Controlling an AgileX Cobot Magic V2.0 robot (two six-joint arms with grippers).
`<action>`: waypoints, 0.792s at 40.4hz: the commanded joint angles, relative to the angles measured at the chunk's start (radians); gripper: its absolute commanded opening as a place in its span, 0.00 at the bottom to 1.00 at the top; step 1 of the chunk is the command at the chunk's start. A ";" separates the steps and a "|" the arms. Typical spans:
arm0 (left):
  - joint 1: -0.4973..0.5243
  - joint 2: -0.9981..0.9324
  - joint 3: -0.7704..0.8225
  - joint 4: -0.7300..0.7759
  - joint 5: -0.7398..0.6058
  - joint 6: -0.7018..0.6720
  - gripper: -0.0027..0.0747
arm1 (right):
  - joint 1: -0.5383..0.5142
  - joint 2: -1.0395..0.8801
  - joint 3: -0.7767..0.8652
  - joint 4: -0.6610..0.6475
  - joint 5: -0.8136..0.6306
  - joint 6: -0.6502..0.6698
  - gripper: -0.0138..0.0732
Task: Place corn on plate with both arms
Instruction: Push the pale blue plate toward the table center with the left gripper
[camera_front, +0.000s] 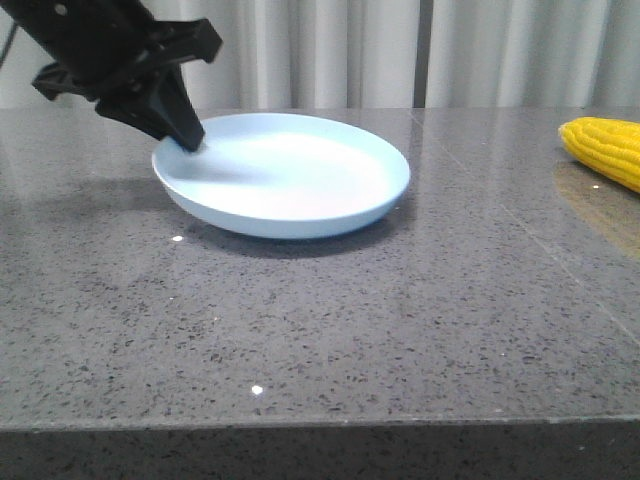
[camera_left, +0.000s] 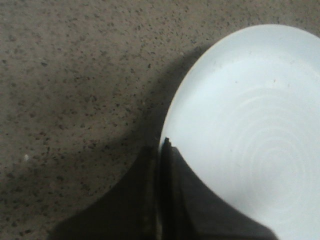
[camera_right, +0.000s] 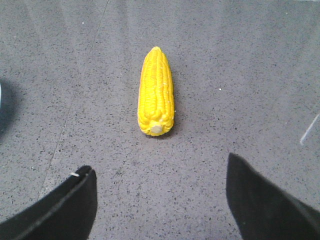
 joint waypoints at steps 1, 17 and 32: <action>-0.010 -0.020 -0.026 -0.032 -0.060 -0.003 0.01 | -0.005 0.012 -0.033 -0.003 -0.067 -0.009 0.80; -0.004 -0.064 -0.027 -0.022 -0.072 -0.007 0.62 | -0.005 0.012 -0.033 -0.003 -0.067 -0.009 0.80; -0.111 -0.367 0.007 0.119 -0.015 0.002 0.67 | -0.005 0.012 -0.033 -0.003 -0.067 -0.009 0.80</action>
